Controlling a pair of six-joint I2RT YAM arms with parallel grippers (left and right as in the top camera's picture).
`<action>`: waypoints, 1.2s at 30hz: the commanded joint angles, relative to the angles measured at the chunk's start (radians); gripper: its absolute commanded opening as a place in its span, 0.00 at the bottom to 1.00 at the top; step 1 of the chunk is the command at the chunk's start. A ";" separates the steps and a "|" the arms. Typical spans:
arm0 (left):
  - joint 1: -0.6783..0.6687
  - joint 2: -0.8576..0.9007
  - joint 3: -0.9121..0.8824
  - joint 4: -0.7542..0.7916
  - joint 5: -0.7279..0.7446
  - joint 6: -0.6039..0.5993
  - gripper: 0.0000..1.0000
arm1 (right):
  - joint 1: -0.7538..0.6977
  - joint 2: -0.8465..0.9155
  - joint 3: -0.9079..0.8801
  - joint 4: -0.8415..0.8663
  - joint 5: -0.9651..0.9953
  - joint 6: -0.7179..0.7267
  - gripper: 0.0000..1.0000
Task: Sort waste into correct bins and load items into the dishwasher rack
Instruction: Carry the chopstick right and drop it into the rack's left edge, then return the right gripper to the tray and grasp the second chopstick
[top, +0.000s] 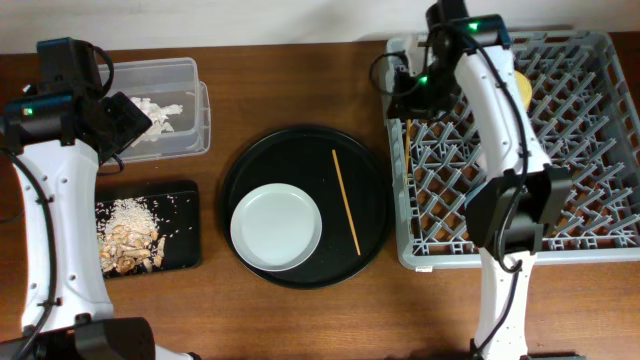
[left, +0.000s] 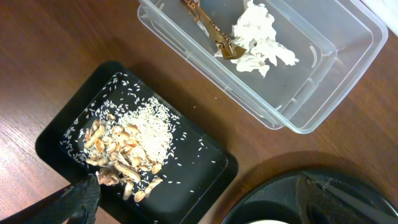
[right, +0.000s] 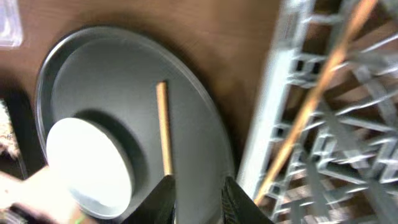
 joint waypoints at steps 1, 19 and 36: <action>0.005 -0.013 0.008 0.002 -0.010 -0.006 0.99 | 0.095 -0.041 -0.003 -0.027 0.092 -0.004 0.34; 0.005 -0.013 0.008 0.002 -0.010 -0.006 0.99 | 0.312 -0.041 -0.397 0.127 0.254 0.201 0.20; 0.005 -0.013 0.008 0.002 -0.010 -0.006 0.99 | 0.412 -0.041 -0.536 0.357 0.412 0.286 0.34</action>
